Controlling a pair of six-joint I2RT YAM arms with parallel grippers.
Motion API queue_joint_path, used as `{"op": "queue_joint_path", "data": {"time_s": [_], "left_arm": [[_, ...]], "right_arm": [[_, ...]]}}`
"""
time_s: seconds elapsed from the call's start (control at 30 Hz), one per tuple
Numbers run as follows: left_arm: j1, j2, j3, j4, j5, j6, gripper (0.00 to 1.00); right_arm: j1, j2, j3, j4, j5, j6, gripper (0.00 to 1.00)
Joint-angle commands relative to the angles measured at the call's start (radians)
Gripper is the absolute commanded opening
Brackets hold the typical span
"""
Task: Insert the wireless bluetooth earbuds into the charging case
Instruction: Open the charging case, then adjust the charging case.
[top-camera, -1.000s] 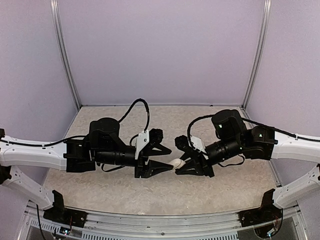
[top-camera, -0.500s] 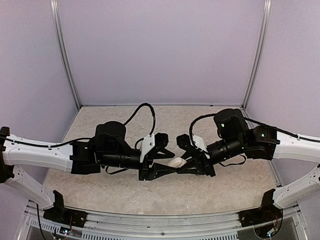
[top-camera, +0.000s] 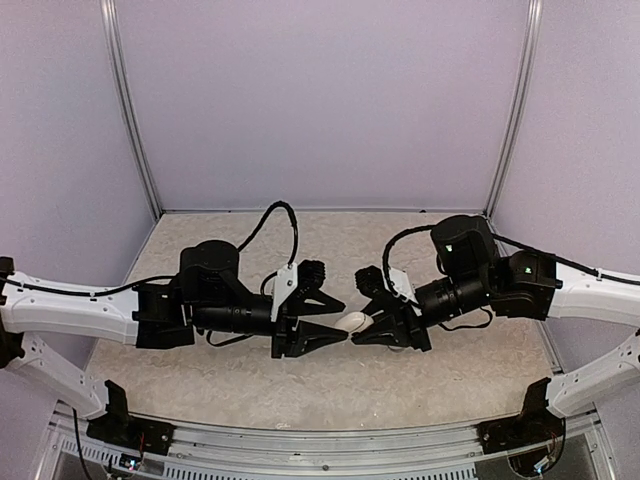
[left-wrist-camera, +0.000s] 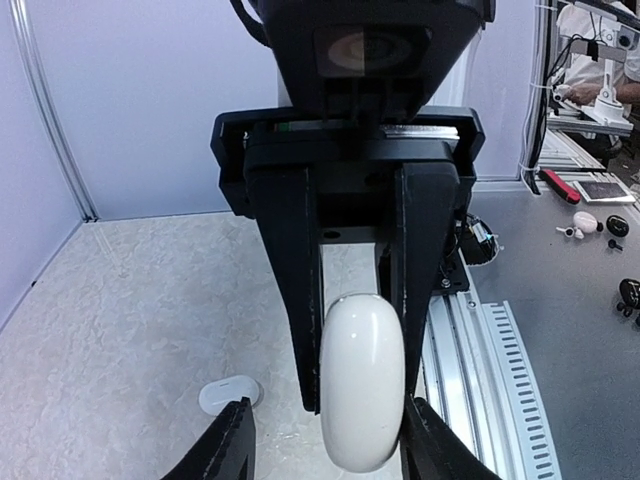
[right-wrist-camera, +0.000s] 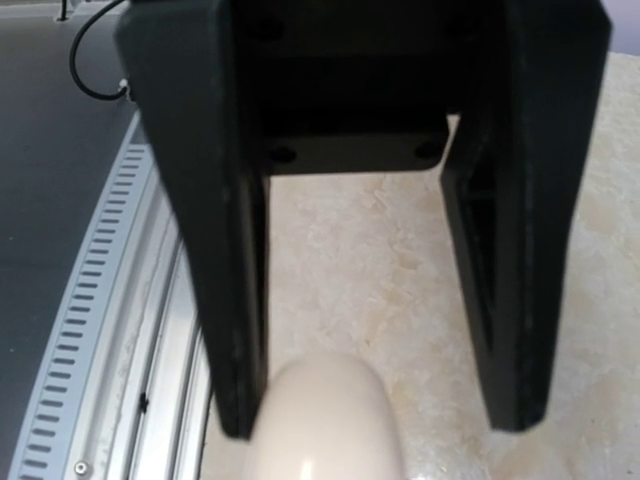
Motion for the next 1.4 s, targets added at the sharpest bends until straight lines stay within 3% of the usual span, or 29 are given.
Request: {"op": "queue_joint_path", "data": {"time_s": [0.0, 0.7, 0.97, 1.27, 1.37], "left_arm": [[0.035, -0.049, -0.018, 0.073, -0.001, -0.026, 0.49], [0.076, -0.143, -0.111, 0.137, -0.043, -0.077, 0.51], [-0.003, -0.139, -0.093, 0.093, -0.064, -0.019, 0.54], [-0.016, -0.050, -0.027, 0.077, -0.083, 0.008, 0.47], [-0.016, -0.024, -0.004, 0.063, -0.108, 0.011, 0.40]], "right_arm": [[0.017, -0.011, -0.015, -0.038, -0.045, -0.024, 0.00], [0.017, -0.065, -0.078, 0.053, -0.030, 0.016, 0.00], [0.017, -0.071, -0.095, 0.104, 0.010, 0.043, 0.00], [0.017, -0.037, -0.054, 0.038, -0.040, -0.019, 0.00], [0.017, -0.032, -0.050, 0.028, -0.051, -0.028, 0.00]]}}
